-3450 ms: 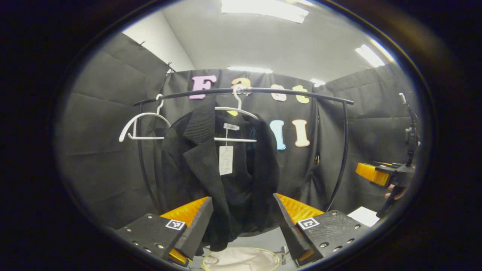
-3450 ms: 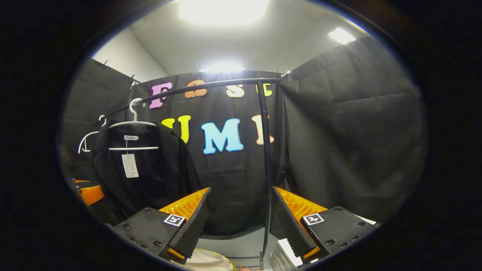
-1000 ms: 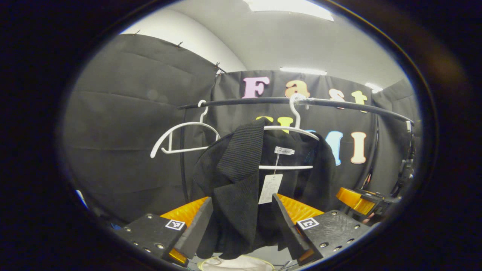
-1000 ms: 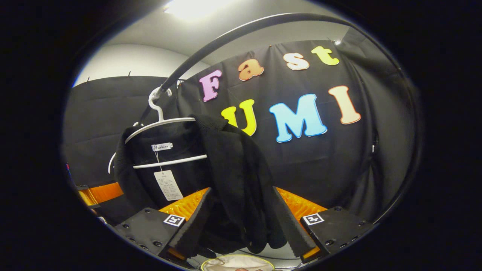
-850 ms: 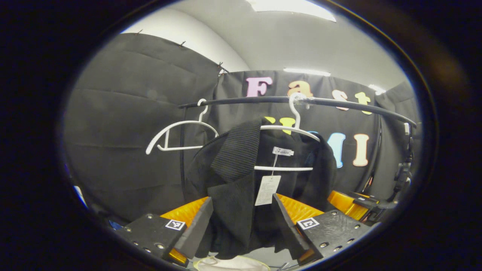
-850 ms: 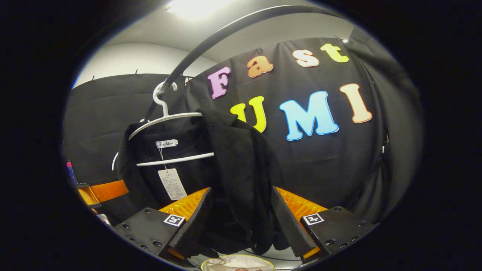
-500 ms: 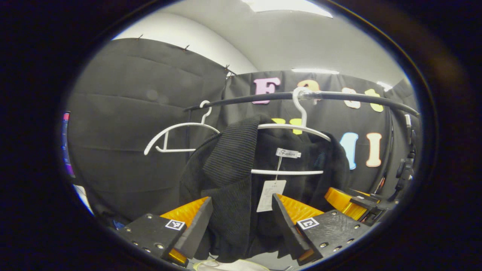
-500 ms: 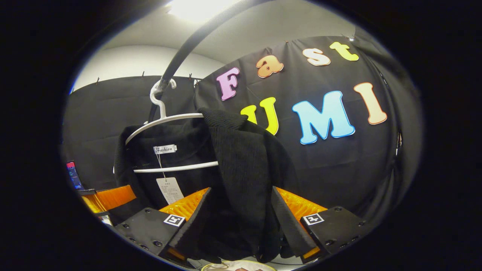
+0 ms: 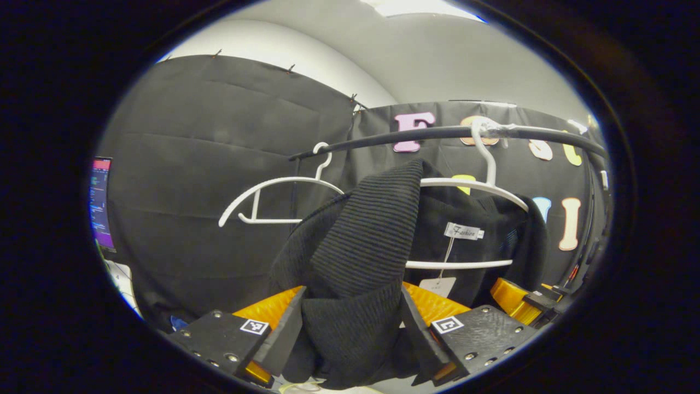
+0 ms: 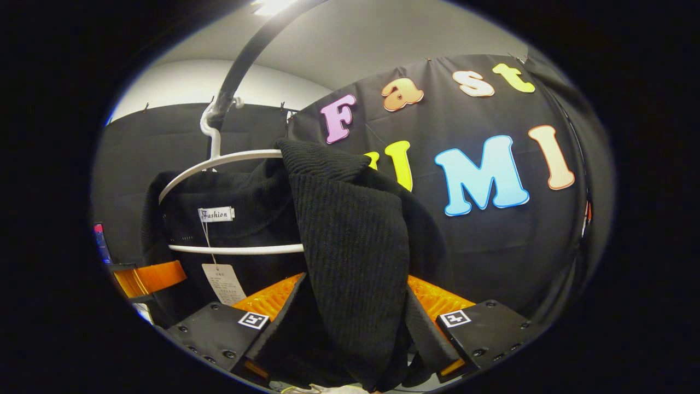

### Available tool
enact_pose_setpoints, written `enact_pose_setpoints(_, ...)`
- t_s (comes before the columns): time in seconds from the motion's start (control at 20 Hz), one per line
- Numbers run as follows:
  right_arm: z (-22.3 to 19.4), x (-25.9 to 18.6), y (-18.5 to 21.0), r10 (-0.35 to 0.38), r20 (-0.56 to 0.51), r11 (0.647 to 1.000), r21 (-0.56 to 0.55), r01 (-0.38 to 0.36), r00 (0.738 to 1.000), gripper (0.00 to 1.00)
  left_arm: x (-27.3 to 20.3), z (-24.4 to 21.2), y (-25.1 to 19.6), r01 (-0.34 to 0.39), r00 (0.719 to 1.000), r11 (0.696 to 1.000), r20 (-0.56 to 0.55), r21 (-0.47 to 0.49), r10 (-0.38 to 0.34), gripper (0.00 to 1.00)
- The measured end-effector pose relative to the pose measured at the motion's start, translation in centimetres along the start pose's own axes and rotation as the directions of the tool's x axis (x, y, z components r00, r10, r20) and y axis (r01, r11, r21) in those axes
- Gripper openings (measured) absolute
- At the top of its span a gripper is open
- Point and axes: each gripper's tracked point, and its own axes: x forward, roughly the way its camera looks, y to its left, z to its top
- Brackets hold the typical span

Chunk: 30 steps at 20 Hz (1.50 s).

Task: Grasp the clothes on the hanger with both hands and then place them into the laundry hamper below.

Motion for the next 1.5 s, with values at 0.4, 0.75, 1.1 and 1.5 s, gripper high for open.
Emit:
enact_pose_setpoints(0.4, -0.1, 1.2, -0.5, 0.020, 0.016, 0.999, -0.042, -0.019, 1.000, 0.68, 0.5, 0.7, 0.2, -0.002, 1.000, 0.999, 0.017, 0.048, 0.001, 0.39)
enact_pose_setpoints(0.75, 0.5, 1.1, -0.4, 0.114, 0.000, 0.992, 0.056, -0.113, 0.994, 0.04, 0.1, 0.3, -1.0, 0.083, 0.996, 0.995, -0.015, -0.050, -0.084, 0.02)
enact_pose_setpoints(1.1, 1.9, 0.5, -2.9, 0.104, 0.028, 0.993, 0.051, -0.105, 0.994, 0.00, -1.6, 2.3, 1.0, 0.091, 0.996, 0.993, 0.003, -0.076, -0.091, 0.03)
enact_pose_setpoints(1.5, 4.3, -0.2, -5.2, 0.052, 0.085, 0.998, 0.034, -0.055, 0.995, 0.04, -2.9, 4.6, 3.0, 0.067, 0.997, 0.995, 0.027, -0.078, -0.065, 0.02)
